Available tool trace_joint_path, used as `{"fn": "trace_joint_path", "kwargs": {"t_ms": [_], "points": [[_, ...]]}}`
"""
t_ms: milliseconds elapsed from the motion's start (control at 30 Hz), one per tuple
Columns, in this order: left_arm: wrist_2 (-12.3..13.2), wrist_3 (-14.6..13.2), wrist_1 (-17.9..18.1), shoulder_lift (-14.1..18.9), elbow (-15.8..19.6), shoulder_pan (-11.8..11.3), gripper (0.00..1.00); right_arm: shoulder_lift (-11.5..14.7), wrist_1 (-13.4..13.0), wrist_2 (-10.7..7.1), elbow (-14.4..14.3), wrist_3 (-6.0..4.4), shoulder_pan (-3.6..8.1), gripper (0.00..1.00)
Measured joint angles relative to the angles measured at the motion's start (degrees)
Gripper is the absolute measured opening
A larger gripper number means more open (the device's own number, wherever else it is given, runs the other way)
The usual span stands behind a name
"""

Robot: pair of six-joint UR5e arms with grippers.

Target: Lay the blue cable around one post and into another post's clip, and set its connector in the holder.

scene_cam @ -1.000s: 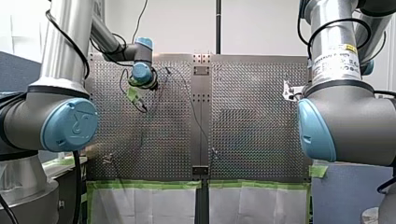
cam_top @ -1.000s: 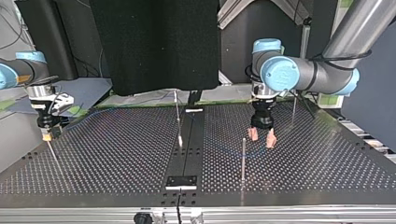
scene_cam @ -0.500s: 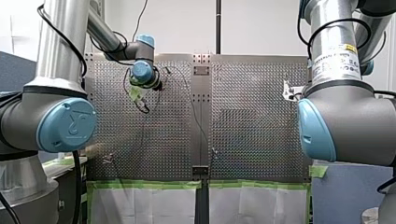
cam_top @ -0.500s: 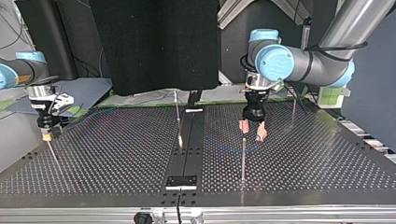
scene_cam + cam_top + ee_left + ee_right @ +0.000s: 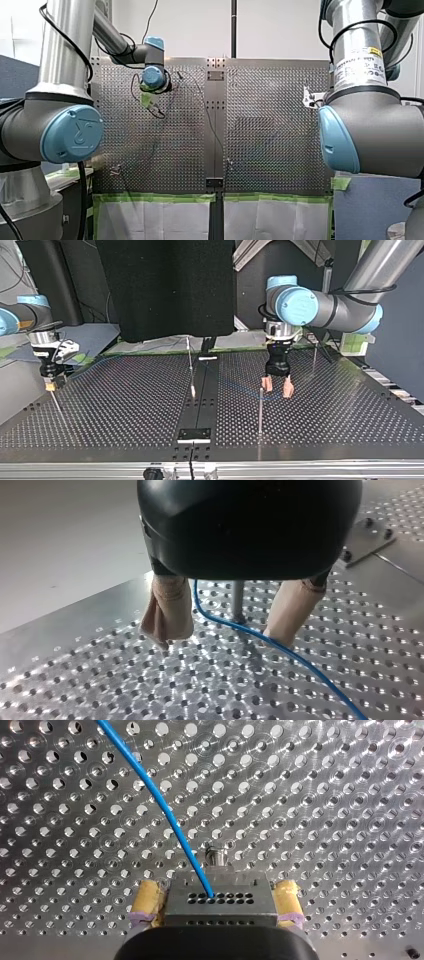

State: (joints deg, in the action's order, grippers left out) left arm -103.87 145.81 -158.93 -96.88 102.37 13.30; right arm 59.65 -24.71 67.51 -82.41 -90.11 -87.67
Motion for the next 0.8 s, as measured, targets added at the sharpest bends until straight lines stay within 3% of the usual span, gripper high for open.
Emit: {"fn": "trace_joint_path", "kwargs": {"t_ms": [200, 533, 800], "points": [[-0.68, 2.94, -0.89, 0.0, 0.0, -0.05, 1.0, 0.0, 0.07, 0.0, 0.01, 0.07, 0.0, 0.92], [-1.98, 3.18, -2.97, 0.03, 0.0, 0.53, 1.0, -0.01, 0.09, 0.0, 0.0, 0.09, 0.05, 0.92], [-2.68, 6.24, -2.98, 0.02, 0.0, 0.18, 1.0, 0.01, 0.09, -0.03, 0.03, 0.09, 0.19, 0.92]]}}
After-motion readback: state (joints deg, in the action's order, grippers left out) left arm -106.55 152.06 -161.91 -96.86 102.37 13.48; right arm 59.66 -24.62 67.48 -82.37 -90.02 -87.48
